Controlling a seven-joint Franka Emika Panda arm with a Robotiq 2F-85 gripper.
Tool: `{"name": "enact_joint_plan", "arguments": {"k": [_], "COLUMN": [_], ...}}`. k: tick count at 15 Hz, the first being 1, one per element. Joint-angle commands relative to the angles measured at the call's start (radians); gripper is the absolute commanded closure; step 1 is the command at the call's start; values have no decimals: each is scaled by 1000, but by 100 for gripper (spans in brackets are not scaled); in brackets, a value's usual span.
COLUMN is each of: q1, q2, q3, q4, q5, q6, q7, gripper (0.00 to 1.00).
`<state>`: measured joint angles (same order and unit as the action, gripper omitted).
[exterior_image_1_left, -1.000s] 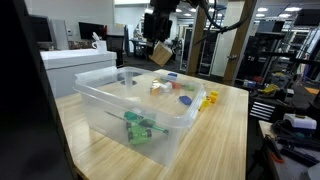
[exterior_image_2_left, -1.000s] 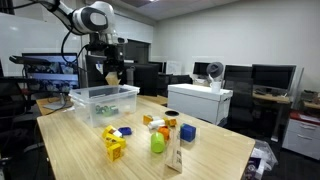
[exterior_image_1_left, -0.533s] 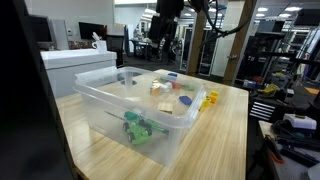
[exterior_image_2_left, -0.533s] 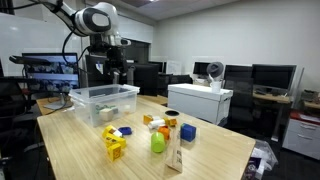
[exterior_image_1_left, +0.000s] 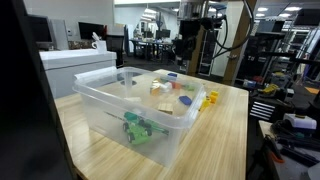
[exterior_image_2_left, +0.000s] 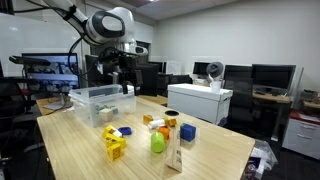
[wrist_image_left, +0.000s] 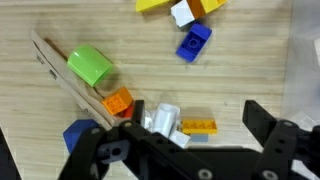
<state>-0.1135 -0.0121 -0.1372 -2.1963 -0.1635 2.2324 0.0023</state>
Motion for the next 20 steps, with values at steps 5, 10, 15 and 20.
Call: {"name": "enact_joint_plan", "arguments": {"k": [5, 10, 15, 20], "q1": [25, 26, 17, -1], "q2": [-84, -6, 63, 6], "q3": [37, 35, 33, 7], "q4": [-95, 85, 240, 149], "q5": [34, 178, 182, 149], "q6": [-68, -94, -70, -98], "q7": [-14, 3, 20, 8], "gripper": [0, 0, 0, 0]}}
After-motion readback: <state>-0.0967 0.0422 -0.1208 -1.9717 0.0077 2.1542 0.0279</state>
